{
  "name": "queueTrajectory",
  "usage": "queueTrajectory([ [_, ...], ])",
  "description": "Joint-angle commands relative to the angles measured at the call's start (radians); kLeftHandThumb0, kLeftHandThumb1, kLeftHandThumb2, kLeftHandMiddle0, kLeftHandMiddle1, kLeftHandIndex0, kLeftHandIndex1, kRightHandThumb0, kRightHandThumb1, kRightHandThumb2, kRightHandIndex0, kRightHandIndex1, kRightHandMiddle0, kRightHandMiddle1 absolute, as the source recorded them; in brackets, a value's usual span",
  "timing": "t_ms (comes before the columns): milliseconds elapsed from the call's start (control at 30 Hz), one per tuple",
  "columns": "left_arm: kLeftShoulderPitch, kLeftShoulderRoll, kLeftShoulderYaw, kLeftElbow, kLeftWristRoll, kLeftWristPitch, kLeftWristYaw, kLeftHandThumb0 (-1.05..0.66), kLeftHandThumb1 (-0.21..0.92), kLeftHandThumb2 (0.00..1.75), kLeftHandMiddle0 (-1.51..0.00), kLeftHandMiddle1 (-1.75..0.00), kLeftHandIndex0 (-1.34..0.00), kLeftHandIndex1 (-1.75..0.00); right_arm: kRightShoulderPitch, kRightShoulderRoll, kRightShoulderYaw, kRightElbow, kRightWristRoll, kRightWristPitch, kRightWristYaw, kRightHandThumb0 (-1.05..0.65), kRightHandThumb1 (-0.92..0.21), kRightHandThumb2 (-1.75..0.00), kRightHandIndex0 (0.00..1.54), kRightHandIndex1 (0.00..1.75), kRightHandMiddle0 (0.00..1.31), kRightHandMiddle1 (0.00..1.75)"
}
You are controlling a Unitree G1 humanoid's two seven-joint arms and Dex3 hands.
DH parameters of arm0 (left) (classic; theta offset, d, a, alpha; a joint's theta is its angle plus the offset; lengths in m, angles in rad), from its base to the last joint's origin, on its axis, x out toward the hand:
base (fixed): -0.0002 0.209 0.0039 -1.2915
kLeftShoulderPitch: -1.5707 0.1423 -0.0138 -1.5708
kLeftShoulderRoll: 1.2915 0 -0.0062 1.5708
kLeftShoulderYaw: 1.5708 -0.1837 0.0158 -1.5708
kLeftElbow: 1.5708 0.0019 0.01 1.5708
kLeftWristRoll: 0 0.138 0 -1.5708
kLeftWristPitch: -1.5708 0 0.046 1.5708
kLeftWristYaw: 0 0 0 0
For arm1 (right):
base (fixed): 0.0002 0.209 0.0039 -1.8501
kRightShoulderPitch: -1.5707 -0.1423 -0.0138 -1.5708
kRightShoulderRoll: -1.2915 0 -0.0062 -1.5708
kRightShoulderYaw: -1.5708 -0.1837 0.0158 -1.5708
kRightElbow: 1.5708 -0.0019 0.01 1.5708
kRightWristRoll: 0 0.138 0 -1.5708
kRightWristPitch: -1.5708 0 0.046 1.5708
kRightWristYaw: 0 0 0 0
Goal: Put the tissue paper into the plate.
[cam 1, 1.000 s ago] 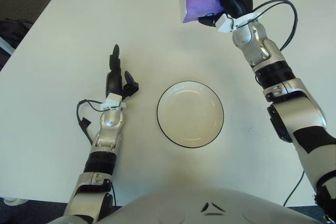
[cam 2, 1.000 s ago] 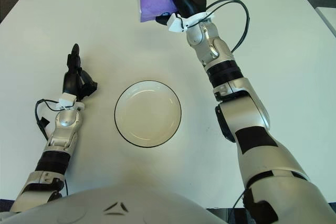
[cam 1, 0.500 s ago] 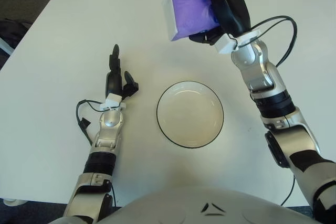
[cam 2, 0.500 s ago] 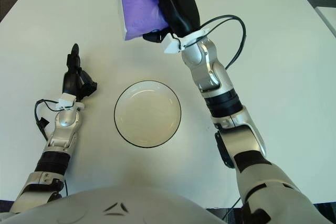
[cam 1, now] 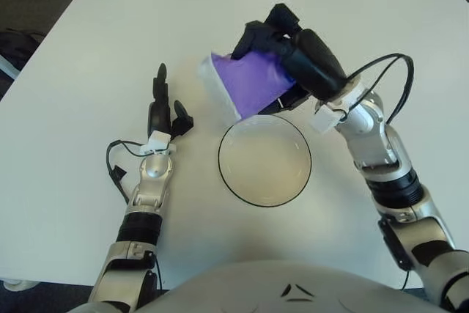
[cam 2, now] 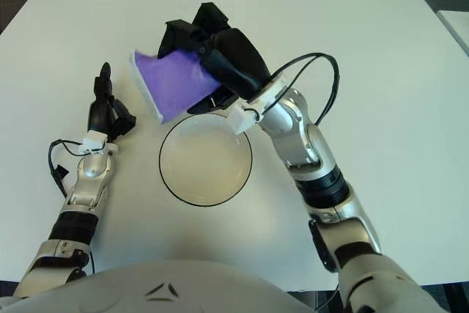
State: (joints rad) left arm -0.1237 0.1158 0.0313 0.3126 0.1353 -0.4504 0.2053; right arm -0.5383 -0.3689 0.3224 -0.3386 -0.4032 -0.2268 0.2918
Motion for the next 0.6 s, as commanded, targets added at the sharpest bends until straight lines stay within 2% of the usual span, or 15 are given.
queueTrajectory([
  [0,0.116,-0.035,-0.029,0.158,0.018,-0.007,-0.005,-0.9,0.92,1.17,-0.03,0.0,0.0,-0.12,0.069,-0.07,-0.001,-0.085,0.084,-0.105,0.081,-0.17,-0.37,-1.15,1.16,1.75,0.91,1.75],
  [33,0.116,-0.033,-0.028,0.16,0.016,-0.008,-0.007,-0.9,0.92,1.16,-0.02,0.0,0.0,-0.1,0.107,-0.084,-0.01,-0.104,0.088,-0.129,0.08,-0.17,-0.38,-1.14,1.17,1.75,0.91,1.75],
  [100,0.119,-0.029,-0.028,0.161,0.009,-0.005,-0.017,-0.9,0.92,1.16,-0.02,0.0,0.0,-0.07,0.208,-0.095,0.013,-0.168,0.074,-0.162,0.076,-0.17,-0.39,-1.14,1.19,1.75,0.92,1.75],
  [167,0.121,-0.026,-0.027,0.164,0.002,-0.006,-0.027,-0.91,0.92,1.15,-0.01,0.0,0.0,-0.04,0.25,-0.104,0.027,-0.207,0.08,-0.169,0.093,-0.17,-0.4,-1.14,1.21,1.75,0.93,1.75],
  [367,0.114,-0.024,-0.028,0.175,-0.003,-0.014,-0.033,-0.91,0.92,1.15,0.0,0.0,0.0,-0.02,0.219,-0.109,0.023,-0.194,0.128,-0.173,0.157,-0.16,-0.43,-1.15,1.23,1.75,0.92,1.75],
  [400,0.107,-0.028,-0.03,0.172,-0.001,-0.011,-0.03,-0.91,0.92,1.15,0.0,0.0,-0.01,-0.02,0.172,-0.079,0.051,-0.144,0.119,-0.17,0.171,-0.16,-0.43,-1.14,1.23,1.75,0.92,1.75],
  [567,0.101,-0.033,-0.031,0.16,0.001,-0.01,-0.026,-0.9,0.92,1.17,0.0,0.0,-0.01,-0.03,0.165,-0.121,0.023,-0.161,0.157,-0.199,0.227,-0.21,-0.48,-1.1,1.23,1.75,0.92,1.75],
])
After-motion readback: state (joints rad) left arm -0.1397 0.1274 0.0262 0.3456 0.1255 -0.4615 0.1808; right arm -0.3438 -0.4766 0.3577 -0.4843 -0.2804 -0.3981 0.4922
